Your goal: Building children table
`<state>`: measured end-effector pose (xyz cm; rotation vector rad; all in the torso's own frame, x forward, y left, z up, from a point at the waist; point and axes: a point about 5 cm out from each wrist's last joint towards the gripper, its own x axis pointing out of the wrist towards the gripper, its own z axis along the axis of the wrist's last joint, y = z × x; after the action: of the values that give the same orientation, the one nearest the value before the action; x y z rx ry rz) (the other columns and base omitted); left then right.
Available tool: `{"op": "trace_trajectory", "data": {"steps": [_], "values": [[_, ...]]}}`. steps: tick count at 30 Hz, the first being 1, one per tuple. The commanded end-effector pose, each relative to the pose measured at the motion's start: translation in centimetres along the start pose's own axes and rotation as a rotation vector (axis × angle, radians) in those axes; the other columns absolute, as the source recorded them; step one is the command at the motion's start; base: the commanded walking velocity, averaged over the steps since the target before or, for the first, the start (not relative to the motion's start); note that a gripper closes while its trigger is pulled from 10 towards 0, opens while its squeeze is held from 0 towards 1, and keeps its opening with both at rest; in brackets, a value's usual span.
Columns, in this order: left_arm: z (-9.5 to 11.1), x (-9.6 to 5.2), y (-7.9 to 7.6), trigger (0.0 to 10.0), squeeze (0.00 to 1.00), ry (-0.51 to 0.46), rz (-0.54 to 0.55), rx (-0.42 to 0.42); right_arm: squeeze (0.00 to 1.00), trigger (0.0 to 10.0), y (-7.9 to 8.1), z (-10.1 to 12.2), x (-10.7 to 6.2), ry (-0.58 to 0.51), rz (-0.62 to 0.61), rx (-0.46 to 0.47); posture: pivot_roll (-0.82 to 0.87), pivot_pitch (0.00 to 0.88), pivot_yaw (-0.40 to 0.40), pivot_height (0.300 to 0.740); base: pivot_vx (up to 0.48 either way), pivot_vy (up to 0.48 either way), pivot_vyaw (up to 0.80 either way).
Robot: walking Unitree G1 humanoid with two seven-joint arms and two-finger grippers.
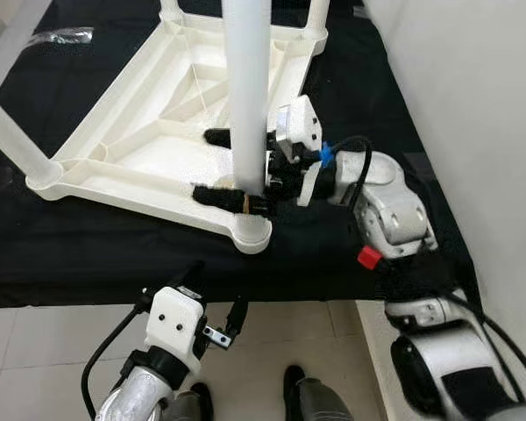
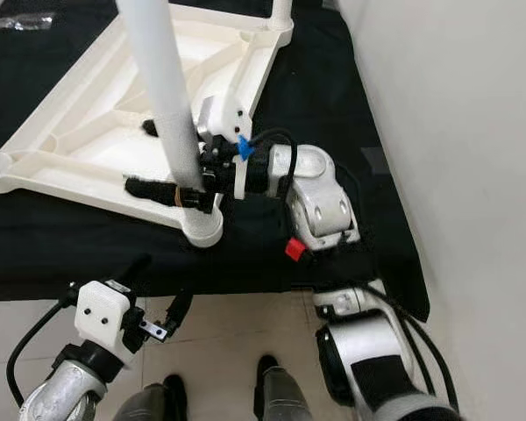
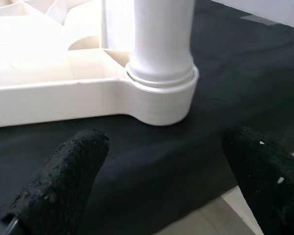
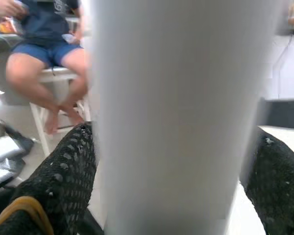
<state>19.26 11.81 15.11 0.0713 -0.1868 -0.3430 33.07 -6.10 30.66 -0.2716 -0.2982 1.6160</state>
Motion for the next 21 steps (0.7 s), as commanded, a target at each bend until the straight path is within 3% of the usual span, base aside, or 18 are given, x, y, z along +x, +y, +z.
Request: {"op": "trace_trajectory", "data": {"steps": [1,9,10,11,12,18,21], "values": [[-0.2,-0.4,-0.1,10.0,0.0,0.02,0.004,0.006,0.0,10.0,0.2,-0.1,0.1,-0.029,0.072,0.032,0.12,0.312,-0.04,0.74,0.0,0.0,0.0],[-0.1,-0.5,-0.1,10.0,0.0,0.021,0.007,0.011,0.0,10.0,-0.8,0.6,-0.5,-0.068,0.217,0.08,0.14,0.313,-0.038,0.74,0.0,0.0,0.0],[0.0,-0.6,-0.1,10.0,0.0,0.022,0.007,0.012,0.0,3.4,-0.9,0.7,-0.4,-0.065,0.236,0.084,0.14,0.313,-0.038,0.74,0.0,0.0,0.0],[0.0,-0.6,-0.1,10.0,0.0,0.023,0.006,0.012,0.0,3.4,-0.9,0.8,-0.4,-0.067,0.248,0.088,0.14,0.314,-0.035,0.74,0.0,0.0,0.0],[0.0,-0.6,0.0,10.0,0.0,0.024,0.006,0.012,0.0,0.0,-0.8,1.0,-0.3,-0.078,0.266,0.099,0.14,0.312,-0.031,0.74,0.0,0.0,0.0],[0.0,-0.6,0.1,10.0,0.0,0.027,0.003,0.014,0.0,0.0,-0.9,1.0,-0.6,-0.094,0.268,0.099,0.14,0.31,-0.025,0.74,0.0,0.0,0.0],[-0.1,-0.6,0.1,10.0,0.0,0.029,0.005,0.015,0.0,0.0,-0.6,0.5,-1.6,-0.097,0.221,0.073,0.14,0.306,-0.02,0.74,0.0,0.0,0.0]]}}
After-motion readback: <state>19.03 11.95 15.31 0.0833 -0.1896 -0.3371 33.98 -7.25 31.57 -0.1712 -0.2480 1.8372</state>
